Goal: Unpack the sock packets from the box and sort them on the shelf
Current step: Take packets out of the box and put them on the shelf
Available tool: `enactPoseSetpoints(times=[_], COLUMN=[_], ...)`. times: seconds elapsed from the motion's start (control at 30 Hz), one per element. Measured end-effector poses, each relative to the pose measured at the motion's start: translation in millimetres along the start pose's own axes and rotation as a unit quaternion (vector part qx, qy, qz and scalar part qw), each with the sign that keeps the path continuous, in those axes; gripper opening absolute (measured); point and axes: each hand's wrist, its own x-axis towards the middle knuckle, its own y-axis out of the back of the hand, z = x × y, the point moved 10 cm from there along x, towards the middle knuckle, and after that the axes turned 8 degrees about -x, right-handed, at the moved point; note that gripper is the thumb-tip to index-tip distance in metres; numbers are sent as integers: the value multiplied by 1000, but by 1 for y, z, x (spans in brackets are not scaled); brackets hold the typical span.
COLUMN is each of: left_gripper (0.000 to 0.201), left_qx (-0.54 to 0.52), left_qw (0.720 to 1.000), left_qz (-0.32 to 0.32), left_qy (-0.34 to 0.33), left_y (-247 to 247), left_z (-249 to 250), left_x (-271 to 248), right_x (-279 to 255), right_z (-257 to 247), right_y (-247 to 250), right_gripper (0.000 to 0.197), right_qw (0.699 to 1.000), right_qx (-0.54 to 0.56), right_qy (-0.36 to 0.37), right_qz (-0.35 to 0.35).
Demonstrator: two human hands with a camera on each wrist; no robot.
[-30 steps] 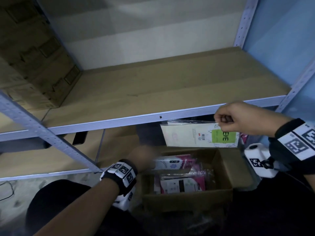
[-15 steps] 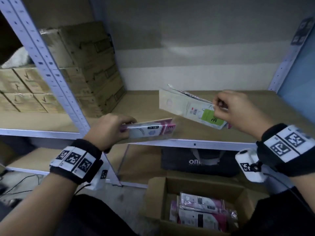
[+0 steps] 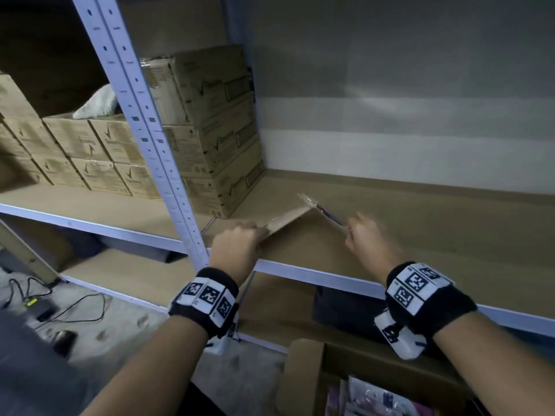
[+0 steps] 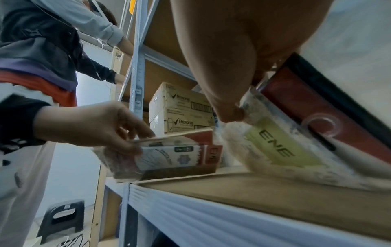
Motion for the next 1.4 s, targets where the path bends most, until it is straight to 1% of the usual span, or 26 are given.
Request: enactPoseSetpoints(times=[0.03, 0.1, 0.13, 0.23, 0.3, 0.37, 0.43, 0.47, 0.5, 0.53, 0.57, 0.6, 0.67, 0.7, 0.73, 0.8, 0.87, 0.97, 1.1, 1.2, 1.3, 1.33, 1.4], left_gripper=[15, 13, 11, 18, 17, 17, 26, 33, 40, 47, 54, 61, 72, 72, 71, 70, 76, 78, 79, 72, 53, 51, 59], left_qx=[12, 35, 46, 60, 49, 37, 3, -25, -54, -76, -86, -95, -139, -168, -192, -216, -225, -222, -238, -244, -253, -257, -264], left_qw=[1000, 997, 995, 993, 993, 993, 992, 992, 992, 992, 990, 984, 964, 954, 948, 946, 947, 949, 946, 940, 933, 929, 923], left_qz=[-27, -66, -82, -101, -105, -112, -126, -119, -96, -68, -52, -59, -108, -129, -138, -137, -120, -104, -64, -48, -54, -61, -73], left_qy=[7, 10, 10, 13, 18, 20, 27, 39, 54, 75, 102, 137, 200, 213, 212, 199, 196, 199, 212, 233, 251, 259, 270], left_y=[-12, -32, -41, -63, -71, -73, -70, -66, -57, -49, -42, -43, -52, -56, -59, -61, -62, -70, -73, -78, -86, -89, -94], left_z=[3, 10, 13, 19, 20, 20, 15, 10, 4, -5, -16, -29, -49, -53, -53, -50, -50, -49, -48, -55, -63, -65, -69], left_x=[4, 12, 16, 31, 38, 41, 37, 34, 29, 25, 19, 13, 0, -5, -7, -8, -7, 0, 20, 40, 58, 62, 67], right_x=[3, 9, 13, 20, 20, 19, 18, 17, 15, 12, 9, 5, -3, -6, -7, -6, -2, 6, 27, 46, 60, 63, 69], right_z=[-5, -15, -22, -39, -46, -47, -38, -29, -19, -6, 6, 18, 34, 37, 36, 28, 14, -11, -33, -45, -53, -55, -55], right_y=[-4, -11, -16, -38, -50, -54, -46, -39, -34, -32, -34, -39, -54, -60, -63, -63, -62, -63, -70, -80, -92, -94, -99], right_gripper=[24, 34, 36, 31, 26, 20, 19, 22, 26, 31, 38, 44, 52, 53, 52, 49, 47, 38, 29, 30, 38, 38, 38], right_qw=[1000, 999, 999, 995, 991, 993, 998, 999, 998, 997, 993, 988, 973, 967, 964, 965, 966, 966, 965, 965, 968, 970, 976], right_qx=[-12, -32, -44, -80, -94, -73, -20, 8, 29, 42, 44, 40, 58, 83, 104, 124, 148, 176, 190, 187, 167, 158, 137], right_qy=[-3, 2, 9, 34, 40, 39, 19, 1, -22, -50, -76, -97, -126, -134, -134, -122, -102, -71, -64, -60, -48, -45, -40], right_qz=[-4, -6, -16, -53, -84, -90, -64, -47, -41, -50, -76, -113, -184, -202, -206, -194, -186, -178, -169, -176, -182, -178, -164])
